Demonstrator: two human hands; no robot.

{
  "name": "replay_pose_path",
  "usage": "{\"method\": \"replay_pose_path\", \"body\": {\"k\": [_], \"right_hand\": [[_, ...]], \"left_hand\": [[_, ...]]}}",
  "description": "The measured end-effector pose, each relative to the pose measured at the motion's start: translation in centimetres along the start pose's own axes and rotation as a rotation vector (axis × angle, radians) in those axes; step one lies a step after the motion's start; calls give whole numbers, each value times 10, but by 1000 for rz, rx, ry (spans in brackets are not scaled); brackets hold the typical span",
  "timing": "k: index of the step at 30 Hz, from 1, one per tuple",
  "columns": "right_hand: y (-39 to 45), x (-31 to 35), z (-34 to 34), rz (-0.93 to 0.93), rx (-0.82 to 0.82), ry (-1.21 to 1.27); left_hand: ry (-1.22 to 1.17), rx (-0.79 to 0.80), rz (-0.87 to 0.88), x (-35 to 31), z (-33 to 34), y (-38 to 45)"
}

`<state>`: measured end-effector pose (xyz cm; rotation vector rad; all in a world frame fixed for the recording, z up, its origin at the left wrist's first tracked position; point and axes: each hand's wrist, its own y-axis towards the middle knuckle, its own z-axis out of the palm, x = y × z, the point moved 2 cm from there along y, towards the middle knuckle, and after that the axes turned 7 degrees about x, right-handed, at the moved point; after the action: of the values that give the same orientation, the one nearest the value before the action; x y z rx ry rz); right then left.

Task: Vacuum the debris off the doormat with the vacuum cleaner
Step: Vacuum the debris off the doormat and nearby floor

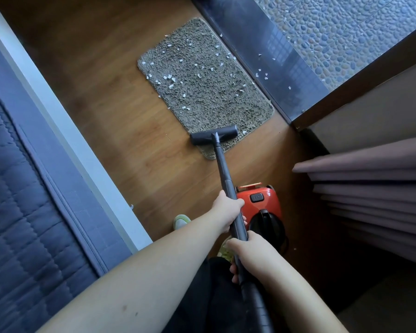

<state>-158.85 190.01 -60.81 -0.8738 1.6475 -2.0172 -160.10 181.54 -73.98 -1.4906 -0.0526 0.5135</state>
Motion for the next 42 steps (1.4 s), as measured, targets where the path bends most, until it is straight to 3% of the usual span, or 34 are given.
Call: {"method": "replay_pose_path", "body": {"k": [4, 7, 14, 18, 23, 30, 39, 42], "right_hand": [[7, -6, -6, 18, 86, 271], [15, -5, -12, 25, 95, 329], [16, 6, -7, -3, -22, 47], [23, 11, 2, -3, -61, -32], [24, 4, 12, -9, 26, 171], [27, 3, -10, -7, 130, 477], [29, 18, -9, -34, -76, -85], [36, 15, 0, -33, -63, -17]], "left_hand": [[287, -156, -41, -15, 5, 3], [441, -203, -57, -25, 7, 9], [37, -64, 4, -17, 3, 10], [-19, -22, 19, -17, -8, 12], [108, -53, 44, -15, -14, 14], [503, -250, -18, -38, 3, 19], [13, -39, 45, -30, -3, 16], [-1, -23, 51, -29, -11, 17]]}}
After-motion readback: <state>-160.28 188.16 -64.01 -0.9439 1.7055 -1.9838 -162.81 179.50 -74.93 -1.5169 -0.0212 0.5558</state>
